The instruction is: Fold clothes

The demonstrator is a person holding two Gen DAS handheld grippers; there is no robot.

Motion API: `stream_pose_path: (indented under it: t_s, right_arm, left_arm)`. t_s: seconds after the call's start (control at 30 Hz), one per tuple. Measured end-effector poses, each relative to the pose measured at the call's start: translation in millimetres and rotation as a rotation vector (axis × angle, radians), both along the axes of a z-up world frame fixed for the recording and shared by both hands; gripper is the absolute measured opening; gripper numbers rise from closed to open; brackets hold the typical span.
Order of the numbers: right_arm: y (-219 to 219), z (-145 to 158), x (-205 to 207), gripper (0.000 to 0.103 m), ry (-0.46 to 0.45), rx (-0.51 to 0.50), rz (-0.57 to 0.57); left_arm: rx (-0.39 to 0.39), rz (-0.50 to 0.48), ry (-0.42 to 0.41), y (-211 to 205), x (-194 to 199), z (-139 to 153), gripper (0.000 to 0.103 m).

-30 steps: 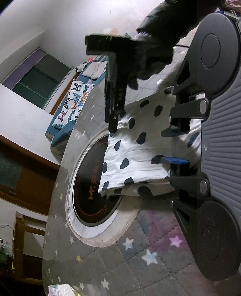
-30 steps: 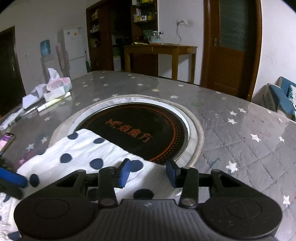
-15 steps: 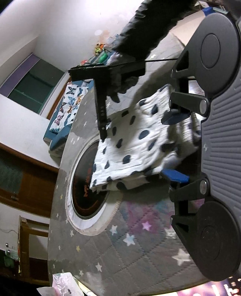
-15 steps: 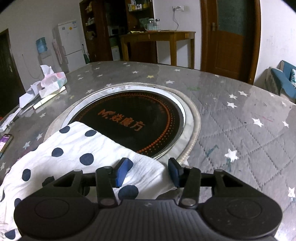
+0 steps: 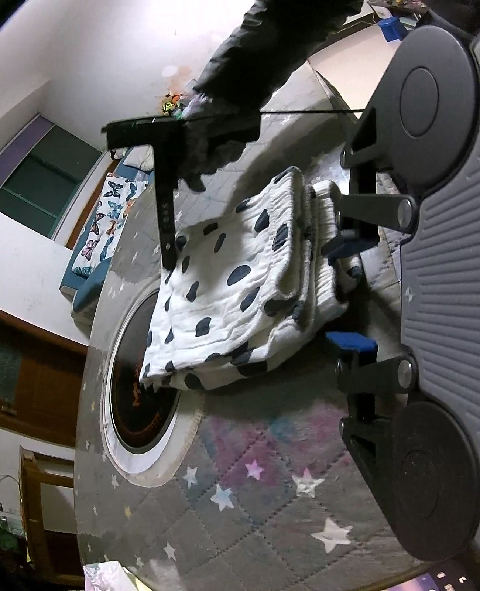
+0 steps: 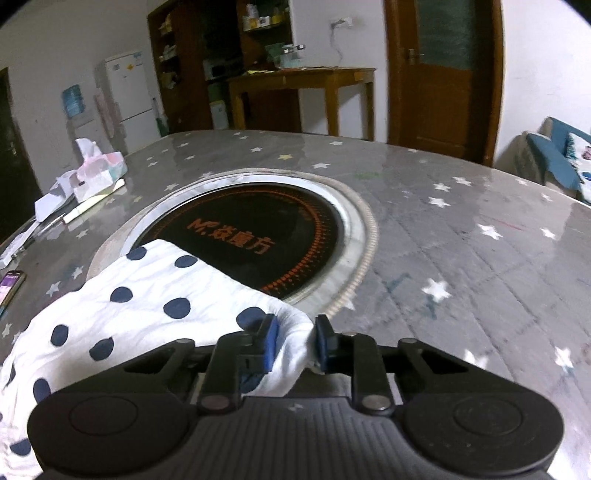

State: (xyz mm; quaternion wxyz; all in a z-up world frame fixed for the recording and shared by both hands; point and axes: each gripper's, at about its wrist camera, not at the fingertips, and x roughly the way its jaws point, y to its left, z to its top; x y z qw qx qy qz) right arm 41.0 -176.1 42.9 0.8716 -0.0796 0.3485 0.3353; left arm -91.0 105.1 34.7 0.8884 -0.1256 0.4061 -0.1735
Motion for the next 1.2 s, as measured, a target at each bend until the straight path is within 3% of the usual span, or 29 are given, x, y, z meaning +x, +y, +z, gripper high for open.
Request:
stream_pose_path:
  t_s: [0.3,0.73,0.93,1.2]
  right_arm:
    - [-70.3,3.5,-39.1,0.015,-0.046,-0.024,-0.237]
    - [-166.7,-2.5,-121.2,0.015,-0.045,0.008,-0.648]
    - [-177.6,-3.2,-153.8,0.023,-0.037,0.035,-0.681]
    - [-181.4,18.5,-130.5,0.023,-0.09,0.016,-0.59]
  left_arm:
    - [0.022,-0.01,-0.028,-12.9,39.5,-1.9,0.034]
    - [0.052,-0.146,-0.059,-76.4,155.9,-1.8,0.027]
    - [0.082,-0.164,-0.065,-93.3,181.1,2.0,0.028]
    - [0.115,-0.14,-0.151,-91.7,167.6,30.6,0.028]
